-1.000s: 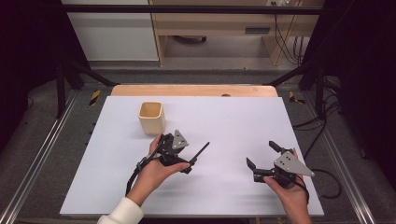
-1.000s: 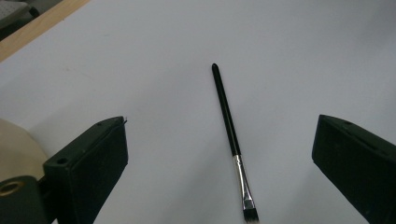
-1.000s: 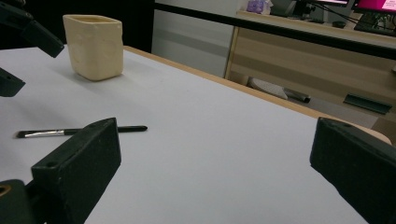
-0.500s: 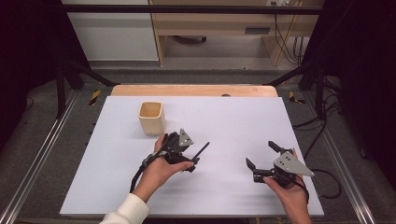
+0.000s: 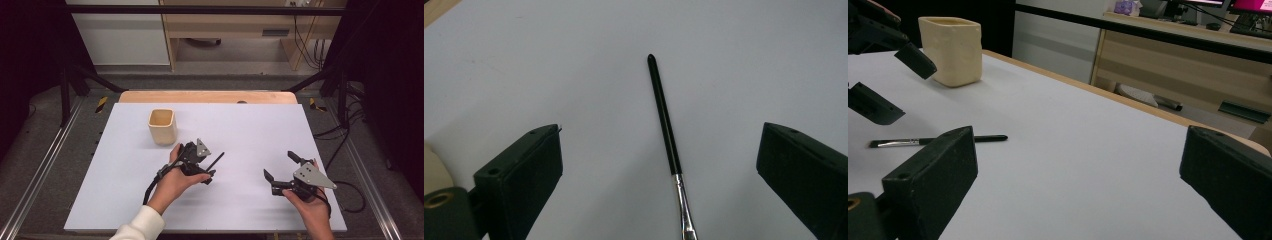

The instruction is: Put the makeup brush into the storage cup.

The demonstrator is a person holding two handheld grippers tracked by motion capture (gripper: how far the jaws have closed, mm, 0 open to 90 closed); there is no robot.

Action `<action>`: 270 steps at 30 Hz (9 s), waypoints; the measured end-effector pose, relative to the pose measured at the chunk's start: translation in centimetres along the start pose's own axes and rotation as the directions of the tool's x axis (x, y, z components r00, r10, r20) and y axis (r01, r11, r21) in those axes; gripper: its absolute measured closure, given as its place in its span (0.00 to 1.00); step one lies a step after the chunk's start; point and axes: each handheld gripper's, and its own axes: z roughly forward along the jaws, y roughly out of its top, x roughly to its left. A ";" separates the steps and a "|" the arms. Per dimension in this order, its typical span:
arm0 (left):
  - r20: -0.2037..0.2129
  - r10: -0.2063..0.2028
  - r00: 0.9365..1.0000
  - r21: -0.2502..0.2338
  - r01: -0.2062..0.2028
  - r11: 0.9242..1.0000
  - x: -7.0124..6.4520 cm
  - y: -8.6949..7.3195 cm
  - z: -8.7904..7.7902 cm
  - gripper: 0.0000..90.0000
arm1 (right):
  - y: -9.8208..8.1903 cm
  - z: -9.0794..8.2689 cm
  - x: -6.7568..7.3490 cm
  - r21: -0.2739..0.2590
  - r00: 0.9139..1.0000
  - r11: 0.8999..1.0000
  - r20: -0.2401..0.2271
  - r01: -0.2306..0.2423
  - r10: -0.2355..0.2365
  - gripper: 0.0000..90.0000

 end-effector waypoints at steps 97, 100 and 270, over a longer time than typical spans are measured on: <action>0.080 -0.047 0.996 0.177 0.032 0.984 0.1 -0.9 1.9 0.93 | -0.1 0.0 0.0 0.011 1.000 1.000 -0.006 0.000 0.000 0.03; 0.068 -0.038 0.997 0.162 0.027 0.986 0.1 -0.8 1.5 0.93 | -0.1 0.0 0.0 0.012 1.000 1.000 -0.004 -0.001 0.001 0.03; 0.038 0.072 0.997 -0.300 -0.057 0.952 2.4 -0.3 -10.1 0.22 | 1.8 8.6 9.0 0.102 0.846 0.854 -0.239 0.511 -0.477 0.93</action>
